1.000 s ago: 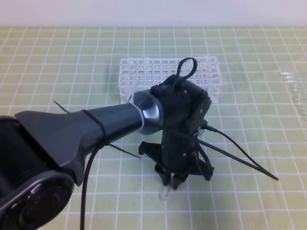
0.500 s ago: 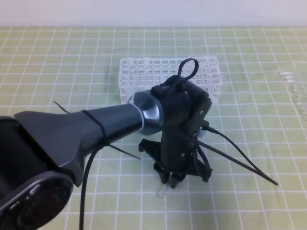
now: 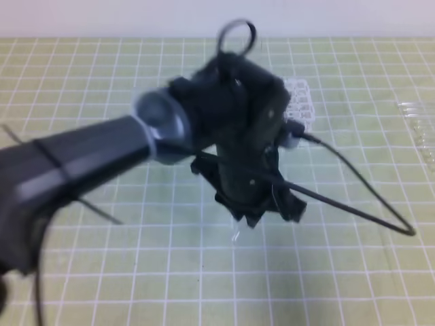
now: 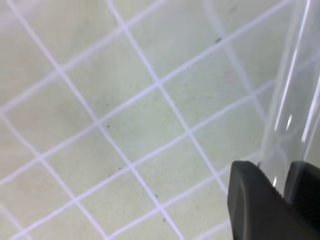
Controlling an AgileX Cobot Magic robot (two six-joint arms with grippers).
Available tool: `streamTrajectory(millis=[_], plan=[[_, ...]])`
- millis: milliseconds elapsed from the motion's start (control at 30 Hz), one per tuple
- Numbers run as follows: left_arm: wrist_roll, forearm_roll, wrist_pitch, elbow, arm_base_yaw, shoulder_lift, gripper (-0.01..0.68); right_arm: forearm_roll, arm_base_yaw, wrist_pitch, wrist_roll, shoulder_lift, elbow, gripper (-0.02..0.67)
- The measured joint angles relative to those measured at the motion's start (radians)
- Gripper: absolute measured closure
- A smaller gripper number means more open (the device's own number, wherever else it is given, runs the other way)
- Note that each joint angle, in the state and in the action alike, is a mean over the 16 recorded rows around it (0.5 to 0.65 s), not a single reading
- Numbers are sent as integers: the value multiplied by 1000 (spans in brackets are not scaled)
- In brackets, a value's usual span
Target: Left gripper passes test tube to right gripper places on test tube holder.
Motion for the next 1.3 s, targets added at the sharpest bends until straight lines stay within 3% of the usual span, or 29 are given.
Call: streamTrajectory(millis=[300, 533, 1033, 1300], plan=[[49, 75, -116, 32, 1, -211, 655, 51, 0, -7, -29, 0, 0, 665], [48, 142, -272, 159, 1, -382, 649, 169, 0, -23, -122, 0, -17, 665], [3, 166, -841, 724, 8, -746, 625, 493, 4, -8, -378, 109, -147, 665], [-13, 175, -1079, 909, 87, -853, 643, 601, 95, -12, -458, 260, -275, 665]])
